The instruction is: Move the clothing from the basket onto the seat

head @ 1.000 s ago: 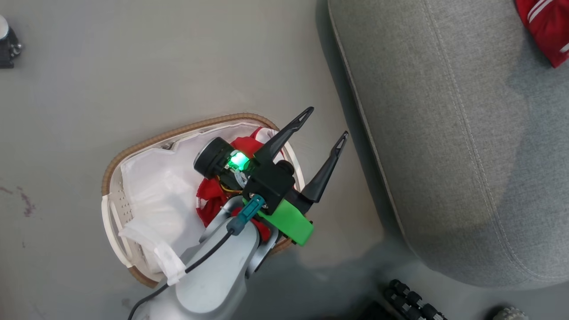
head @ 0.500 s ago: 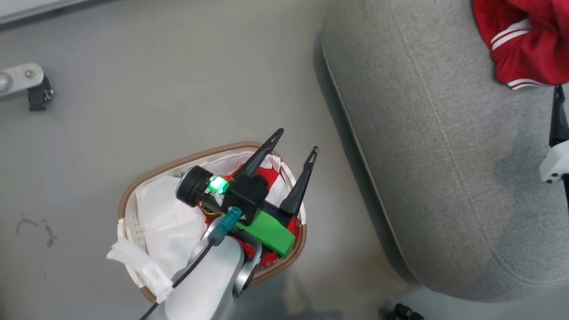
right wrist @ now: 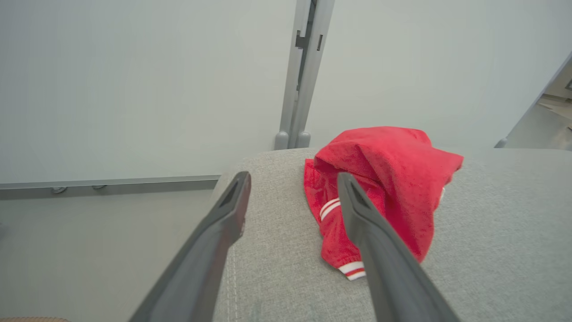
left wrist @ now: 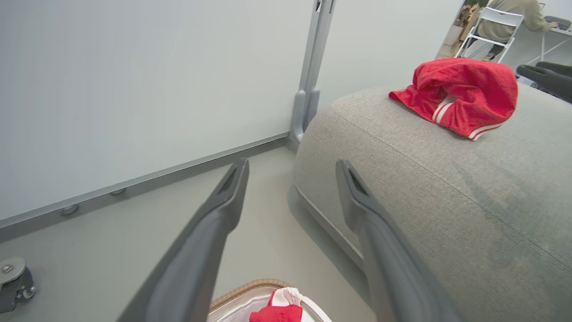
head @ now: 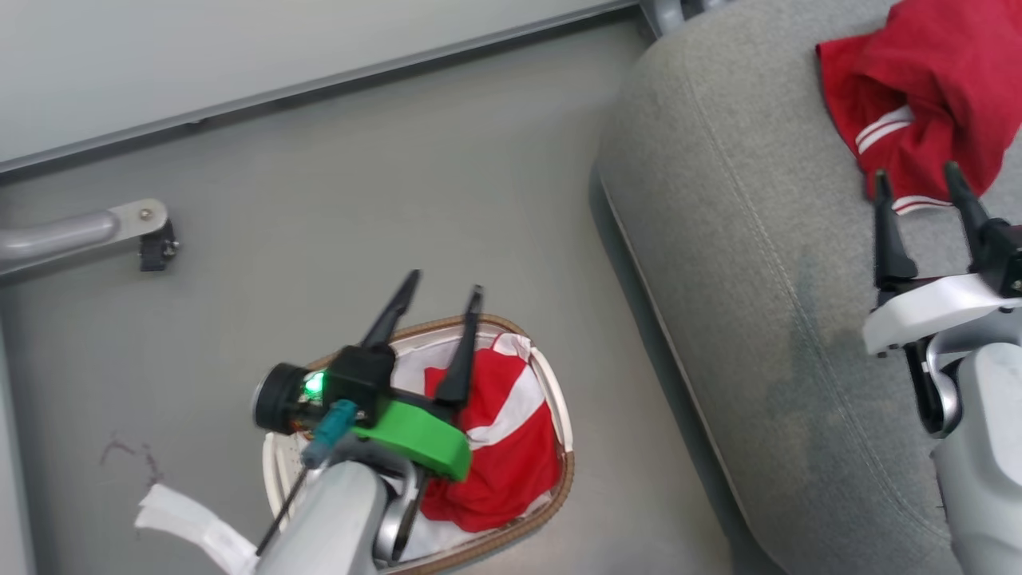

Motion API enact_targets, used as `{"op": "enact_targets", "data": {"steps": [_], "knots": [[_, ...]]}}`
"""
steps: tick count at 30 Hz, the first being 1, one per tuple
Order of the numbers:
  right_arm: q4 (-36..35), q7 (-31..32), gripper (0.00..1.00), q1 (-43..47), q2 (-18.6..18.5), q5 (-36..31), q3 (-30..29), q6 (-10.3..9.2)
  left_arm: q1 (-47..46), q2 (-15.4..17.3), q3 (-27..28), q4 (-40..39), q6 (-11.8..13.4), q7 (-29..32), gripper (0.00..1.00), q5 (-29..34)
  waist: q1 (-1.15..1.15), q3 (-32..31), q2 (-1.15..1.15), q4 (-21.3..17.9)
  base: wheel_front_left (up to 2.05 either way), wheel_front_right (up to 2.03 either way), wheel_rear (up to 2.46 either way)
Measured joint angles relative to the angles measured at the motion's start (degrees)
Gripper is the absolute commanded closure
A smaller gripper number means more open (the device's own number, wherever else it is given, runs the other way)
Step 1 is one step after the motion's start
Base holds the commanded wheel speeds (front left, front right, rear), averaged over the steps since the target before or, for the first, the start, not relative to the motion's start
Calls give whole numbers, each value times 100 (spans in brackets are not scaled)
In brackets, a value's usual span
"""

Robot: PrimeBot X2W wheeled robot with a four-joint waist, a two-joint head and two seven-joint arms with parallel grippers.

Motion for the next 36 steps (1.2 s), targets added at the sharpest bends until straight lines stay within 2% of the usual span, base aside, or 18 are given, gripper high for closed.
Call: {"op": "enact_targets", "data": {"steps": [2, 14, 24, 36], "knots": [[-77, -1, 0, 23, 53, 31, 158, 0, 59, 7, 252, 26, 66, 0, 0, -22, 0, -81, 0, 103, 0, 0, 0], [-37, -1, 0, 385, 458, -48, 642, 0, 438, 8, 1484, 359, 64, 0, 0, 337, 0, -528, 0, 770, 0, 0, 0], [-36, -1, 0, 1031, 748, -120, 740, 0, 924, 9, 1870, 557, 71, 0, 0, 369, 0, -1002, 0, 1070, 0, 0, 0], [-41, -1, 0, 1753, 882, -49, 831, 0, 1692, 8, 1982, 542, 138, 0, 0, 124, 0, -1571, 0, 1145, 0, 0, 0]]}}
